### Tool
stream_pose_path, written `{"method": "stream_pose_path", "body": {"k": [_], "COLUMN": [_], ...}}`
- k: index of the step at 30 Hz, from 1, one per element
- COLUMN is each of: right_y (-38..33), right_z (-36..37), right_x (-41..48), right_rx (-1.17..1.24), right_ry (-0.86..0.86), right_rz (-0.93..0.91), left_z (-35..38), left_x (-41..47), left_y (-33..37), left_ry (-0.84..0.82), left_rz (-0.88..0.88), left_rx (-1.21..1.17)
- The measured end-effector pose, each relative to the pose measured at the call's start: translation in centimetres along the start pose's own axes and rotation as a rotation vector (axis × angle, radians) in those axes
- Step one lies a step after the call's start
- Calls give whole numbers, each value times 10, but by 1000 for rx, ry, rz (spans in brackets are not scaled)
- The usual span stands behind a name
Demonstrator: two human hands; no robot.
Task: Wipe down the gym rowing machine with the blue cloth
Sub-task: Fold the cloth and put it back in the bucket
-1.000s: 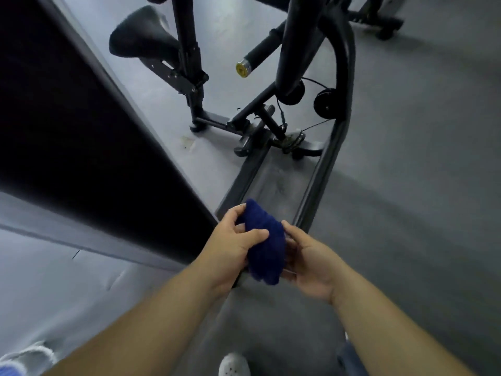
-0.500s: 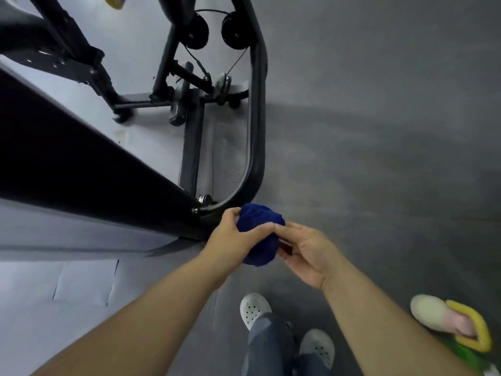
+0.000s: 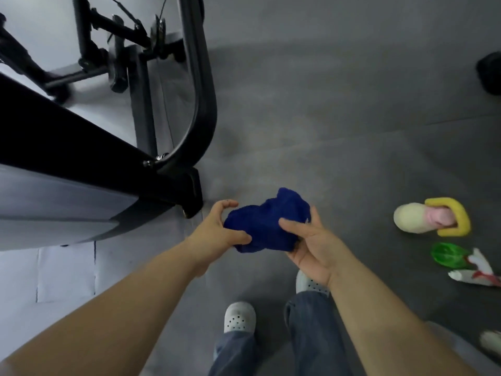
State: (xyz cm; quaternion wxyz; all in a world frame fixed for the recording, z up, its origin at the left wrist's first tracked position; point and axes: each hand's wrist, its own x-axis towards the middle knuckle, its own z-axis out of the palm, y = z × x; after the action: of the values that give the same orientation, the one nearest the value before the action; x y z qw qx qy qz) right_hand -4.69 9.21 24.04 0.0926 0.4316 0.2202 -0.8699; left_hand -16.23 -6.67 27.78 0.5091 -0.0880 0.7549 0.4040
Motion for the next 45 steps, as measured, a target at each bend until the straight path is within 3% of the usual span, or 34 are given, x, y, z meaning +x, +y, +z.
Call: {"method": "stream_pose_path", "body": {"k": [3,5,8,10,13,16,19,21,24,26,28,31,35,38,40,42,45], "right_y": [28,47,78,96,121,138,154,161,178,195,211,228,238,238,239,243,247], "right_z": [-11,-12,-20,-26,-39,-53,-84,-113,-163,-196,-219,-242,-276,-300,-318,-336,-351], "right_x": [-1,-6,-24,-38,-62,-88,-109,-127,-157,-172,-190,-218,-244,-267,-283,-292,-297], "right_rx": [-218,-469,-867,-1062,-1082,-984,-1077,-949,-855,-833,-614,-190,5,316,380,72,-755], "right_ry": [201,308,386,391,393,267,235,332,500,662,763,706,774,591,462,468,556], "right_rz": [53,39,-59,-126,-135,-74,16,17,41,-46,-163,-352,-392,-414,-409,-288,-21], "left_z": [4,0,-6,-9,-2,18,45,63,93,118,148,188,230,257,271,281,298], "left_x": [4,3,-6,-12,-19,-25,-31,-36,-43,-49,-57,-76,-100,-107,-106,-103,-101], "left_y": [-31,-50,-77,-88,-97,-98,-96,-95,-105,-120,-139,-161,-178,-183,-183,-182,-180], "left_ry": [-12,-50,-56,-12,14,15,-111,-191,-171,-178,-248,-373,-443,-425,-403,-357,-265], "left_rz": [65,114,219,274,358,415,446,371,290,263,213,72,-30,6,10,110,390], "left_rx": [195,477,918,1044,1104,1236,1393,1251,893,758,706,504,320,278,265,501,1251]}}
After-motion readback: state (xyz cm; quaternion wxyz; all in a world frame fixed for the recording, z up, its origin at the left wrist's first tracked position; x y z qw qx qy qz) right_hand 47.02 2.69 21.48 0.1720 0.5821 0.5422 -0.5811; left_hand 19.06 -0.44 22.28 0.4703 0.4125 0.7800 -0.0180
